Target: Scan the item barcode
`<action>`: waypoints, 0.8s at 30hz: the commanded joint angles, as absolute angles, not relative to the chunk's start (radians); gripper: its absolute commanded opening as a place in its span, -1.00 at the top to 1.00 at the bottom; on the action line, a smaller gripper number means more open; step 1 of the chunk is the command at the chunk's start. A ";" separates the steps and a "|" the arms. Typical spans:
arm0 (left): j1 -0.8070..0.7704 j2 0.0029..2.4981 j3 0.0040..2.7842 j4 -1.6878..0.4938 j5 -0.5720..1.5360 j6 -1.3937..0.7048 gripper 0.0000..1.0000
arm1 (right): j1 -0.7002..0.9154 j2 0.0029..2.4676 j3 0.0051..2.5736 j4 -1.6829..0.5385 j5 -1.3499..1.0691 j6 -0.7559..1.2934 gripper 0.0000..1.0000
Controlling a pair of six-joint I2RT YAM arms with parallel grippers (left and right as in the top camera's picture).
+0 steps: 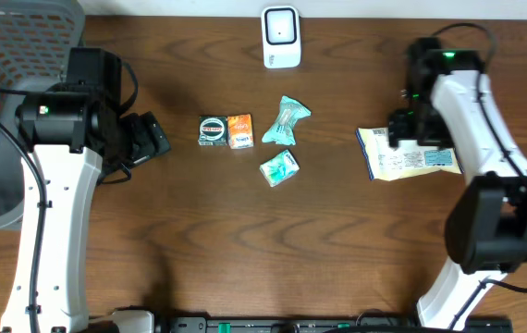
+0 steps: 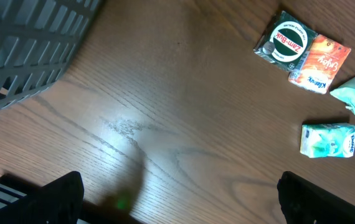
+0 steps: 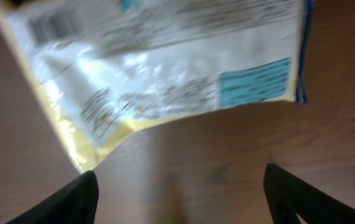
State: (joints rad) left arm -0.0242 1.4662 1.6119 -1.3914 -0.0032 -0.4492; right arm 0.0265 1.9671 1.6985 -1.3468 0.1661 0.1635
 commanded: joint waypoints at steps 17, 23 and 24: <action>-0.024 1.472 1.613 -1.398 -0.009 -0.458 -0.96 | -0.394 1.937 1.373 -1.053 -0.212 0.142 0.27; -0.024 1.472 1.613 -1.398 -0.009 -0.458 -0.96 | -0.391 1.937 1.256 -0.810 -0.187 0.247 0.46; -0.023 1.472 1.613 -1.398 -0.009 -0.458 -0.95 | -0.388 1.937 1.248 -0.767 -0.187 0.265 0.43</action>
